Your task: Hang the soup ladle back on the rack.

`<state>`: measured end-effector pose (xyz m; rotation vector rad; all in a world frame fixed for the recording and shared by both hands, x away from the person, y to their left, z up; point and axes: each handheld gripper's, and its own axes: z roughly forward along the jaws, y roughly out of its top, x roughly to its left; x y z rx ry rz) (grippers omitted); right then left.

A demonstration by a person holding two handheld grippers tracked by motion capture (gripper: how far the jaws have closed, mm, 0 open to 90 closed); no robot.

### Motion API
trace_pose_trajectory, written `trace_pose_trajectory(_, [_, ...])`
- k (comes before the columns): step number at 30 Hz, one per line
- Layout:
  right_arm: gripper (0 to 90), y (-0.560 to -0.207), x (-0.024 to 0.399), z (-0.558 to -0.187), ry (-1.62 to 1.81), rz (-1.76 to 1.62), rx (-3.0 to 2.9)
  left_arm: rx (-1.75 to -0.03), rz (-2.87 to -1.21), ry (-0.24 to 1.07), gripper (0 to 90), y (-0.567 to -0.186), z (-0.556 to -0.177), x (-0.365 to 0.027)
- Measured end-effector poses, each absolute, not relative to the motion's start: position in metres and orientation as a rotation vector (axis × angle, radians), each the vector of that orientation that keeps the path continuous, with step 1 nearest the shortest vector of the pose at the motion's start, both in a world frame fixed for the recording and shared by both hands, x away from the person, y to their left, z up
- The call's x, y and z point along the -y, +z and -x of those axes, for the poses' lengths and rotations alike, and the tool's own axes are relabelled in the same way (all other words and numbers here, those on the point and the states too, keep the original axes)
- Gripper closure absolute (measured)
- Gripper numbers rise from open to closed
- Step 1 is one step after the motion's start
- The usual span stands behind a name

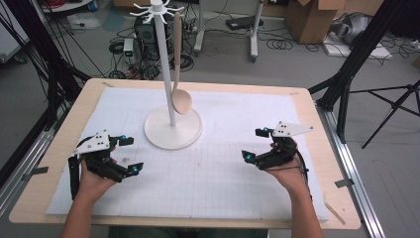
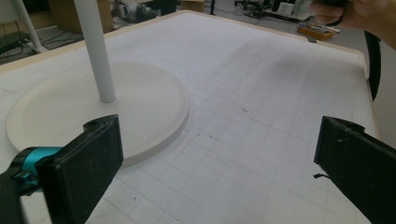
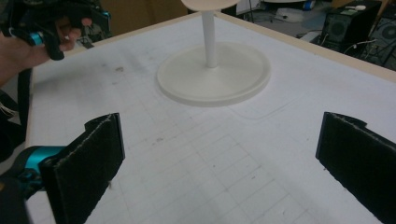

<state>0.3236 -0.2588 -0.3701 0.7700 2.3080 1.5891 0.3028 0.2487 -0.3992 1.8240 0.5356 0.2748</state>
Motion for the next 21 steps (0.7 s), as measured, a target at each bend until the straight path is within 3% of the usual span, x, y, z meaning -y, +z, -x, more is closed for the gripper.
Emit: trace_pose_trajectory(21, [0.0,-0.398,0.26,-0.322,1.54,-0.799,-2.35,-0.534,-1.824,0.253,1.6,-0.403,-0.306,-0.247])
